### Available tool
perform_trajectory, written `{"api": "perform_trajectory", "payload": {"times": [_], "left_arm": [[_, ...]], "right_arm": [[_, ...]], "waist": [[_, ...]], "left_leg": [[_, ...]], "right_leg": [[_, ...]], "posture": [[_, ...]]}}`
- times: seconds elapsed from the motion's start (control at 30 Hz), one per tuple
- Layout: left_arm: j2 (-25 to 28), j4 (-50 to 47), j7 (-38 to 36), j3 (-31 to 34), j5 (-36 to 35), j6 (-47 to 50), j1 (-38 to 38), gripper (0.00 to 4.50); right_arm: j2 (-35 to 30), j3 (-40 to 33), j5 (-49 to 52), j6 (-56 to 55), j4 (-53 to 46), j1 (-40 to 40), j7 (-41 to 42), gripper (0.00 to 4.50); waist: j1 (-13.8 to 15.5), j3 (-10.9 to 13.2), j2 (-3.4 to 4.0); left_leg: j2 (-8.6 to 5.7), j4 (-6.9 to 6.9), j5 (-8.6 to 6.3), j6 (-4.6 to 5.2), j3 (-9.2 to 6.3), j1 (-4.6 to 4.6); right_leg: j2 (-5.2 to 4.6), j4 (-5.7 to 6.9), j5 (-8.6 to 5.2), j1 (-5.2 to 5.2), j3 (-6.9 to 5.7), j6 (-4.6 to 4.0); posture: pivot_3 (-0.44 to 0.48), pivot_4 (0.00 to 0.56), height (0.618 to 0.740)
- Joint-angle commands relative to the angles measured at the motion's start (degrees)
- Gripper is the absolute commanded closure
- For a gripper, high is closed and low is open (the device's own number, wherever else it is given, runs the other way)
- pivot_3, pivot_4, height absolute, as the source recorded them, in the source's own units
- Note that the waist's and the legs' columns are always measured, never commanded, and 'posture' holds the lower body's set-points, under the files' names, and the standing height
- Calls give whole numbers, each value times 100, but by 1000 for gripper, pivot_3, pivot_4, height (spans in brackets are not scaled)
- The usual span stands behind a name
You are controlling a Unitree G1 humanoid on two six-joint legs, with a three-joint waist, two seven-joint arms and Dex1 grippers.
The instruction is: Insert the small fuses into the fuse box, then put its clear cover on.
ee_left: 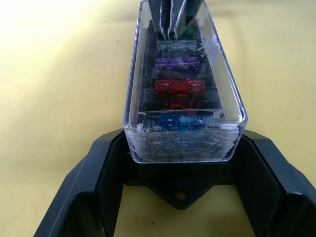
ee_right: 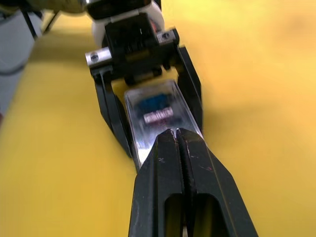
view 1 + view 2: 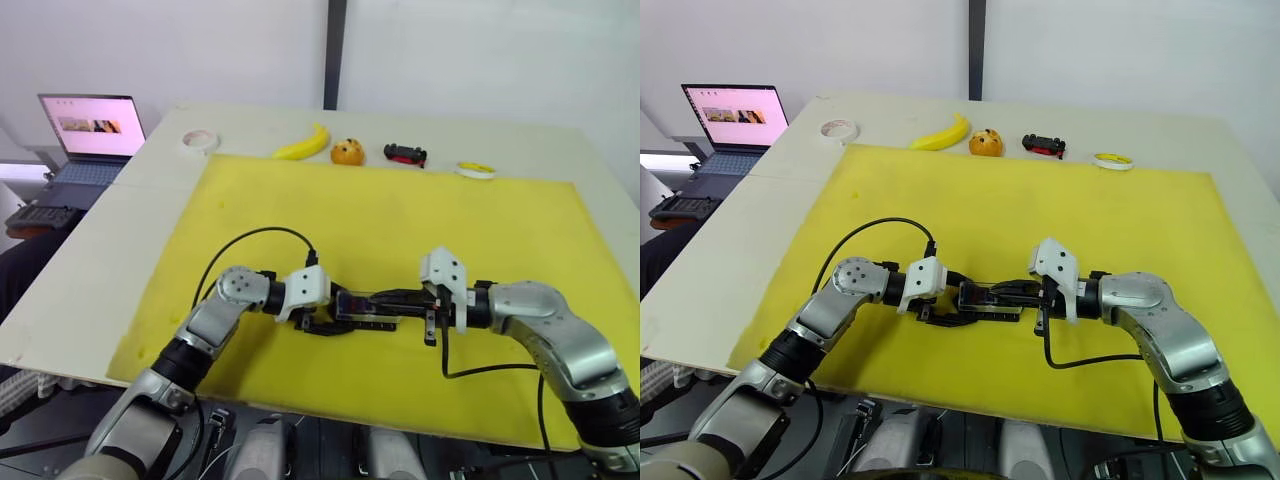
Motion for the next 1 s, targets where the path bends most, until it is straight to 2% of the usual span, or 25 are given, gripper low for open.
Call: {"api": "perform_trajectory", "payload": {"times": [0.03, 0.23, 0.43, 0.57, 0.63, 0.87, 0.97, 1.0], "left_arm": [[-56, 59, -69, -7, 31, -149, -109, 1891], [-78, 139, -99, -6, 48, -225, -141, 1891], [-99, 297, -121, 8, 85, -333, -195, 1891], [-97, 351, -157, 15, 91, -396, -180, 1891], [-72, 370, -215, 22, 67, -434, -171, 1891], [-48, 619, -477, 17, 3, -591, -301, 1891], [-73, 757, -610, -32, 13, -694, -361, 1891], [-85, 812, -634, -39, 21, -724, -380, 1891]], "right_arm": [[-168, 590, -694, 189, 421, 5, -137, 4418], [-277, 977, -979, 316, 544, 6, -151, 4418], [-256, 938, -916, 87, 435, 166, -168, 4418], [140, 293, -393, -371, 179, 163, -312, 4418], [106, -58, -204, -412, -84, 212, -290, 4418], [-659, -1253, 458, -171, -808, 783, 124, 4418], [-1082, -2041, 593, -212, -853, 1369, 546, 4418], [-1245, -2339, 586, -299, -836, 1614, 772, 4178]], "waist": [[-5, -1, 1], [-5, -33, -9], [-3, -76, -12], [-2, -76, -13], [-2, -69, -1], [11, -60, 9], [23, -59, 11], [29, -58, 11]], "left_leg": [[0, 0, 0, 0, 0, 2], [1, 0, 0, 1, -1, 17], [1, -2, -1, 2, -1, 17], [1, -5, -2, 3, -2, 16], [1, -5, -2, 3, -1, 13], [-1, -2, -1, 3, -1, -52], [-1, -1, -1, 3, -3, -54], [-1, 0, -1, 3, -3, -54]], "right_leg": [[0, 0, 0, 2, 0, 0], [0, -5, -3, 21, 0, -5], [-2, -8, -3, 22, 0, -6], [-3, -11, -4, 22, 0, -6], [-3, -11, -4, 18, 0, -6], [-5, -8, 7, -46, -3, 12], [-3, -6, 8, -47, -5, 15], [-4, -7, 8, -45, -5, 14]], "posture": [[0, 150, 740], [0, 150, 740], [0, 150, 740], [0, 150, 740], [0, 150, 740], [0, 150, 740], [0, 150, 740], [0, 150, 740]]}}
